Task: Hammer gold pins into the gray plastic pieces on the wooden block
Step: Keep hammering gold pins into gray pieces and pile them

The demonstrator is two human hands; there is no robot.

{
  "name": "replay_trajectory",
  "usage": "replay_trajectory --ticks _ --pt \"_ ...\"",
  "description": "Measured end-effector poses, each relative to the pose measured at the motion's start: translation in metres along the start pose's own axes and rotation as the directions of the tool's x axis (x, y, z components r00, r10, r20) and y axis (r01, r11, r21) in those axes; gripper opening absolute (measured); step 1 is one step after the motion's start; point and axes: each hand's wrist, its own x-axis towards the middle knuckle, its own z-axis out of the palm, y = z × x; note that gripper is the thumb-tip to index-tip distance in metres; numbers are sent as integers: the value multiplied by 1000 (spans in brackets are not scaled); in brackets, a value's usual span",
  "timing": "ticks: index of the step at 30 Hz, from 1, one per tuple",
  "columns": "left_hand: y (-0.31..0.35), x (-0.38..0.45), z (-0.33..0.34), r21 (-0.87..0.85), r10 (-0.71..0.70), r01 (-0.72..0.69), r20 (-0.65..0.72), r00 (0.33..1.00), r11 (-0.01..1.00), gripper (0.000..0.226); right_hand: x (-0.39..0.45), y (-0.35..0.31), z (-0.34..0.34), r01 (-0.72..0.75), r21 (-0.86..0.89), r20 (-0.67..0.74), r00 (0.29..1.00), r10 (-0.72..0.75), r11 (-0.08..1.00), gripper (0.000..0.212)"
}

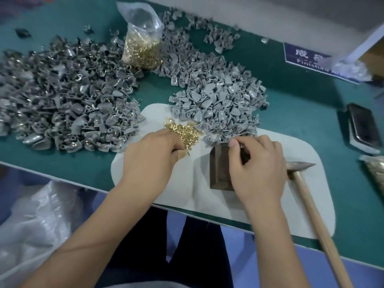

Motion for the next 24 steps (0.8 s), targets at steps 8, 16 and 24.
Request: replay_trajectory --ticks 8,16,24 --pt "-8 3 6 -80 118 -117 4 993 990 4 -1 -1 0 12 20 -7 1000 -11 1000 21" --pt "40 22 15 -779 93 -75 -21 995 622 8 3 16 -14 -69 592 39 998 58 803 18" --pt "86 38 22 -848 110 115 199 974 517 14 3 23 -24 -69 718 33 997 65 693 21"
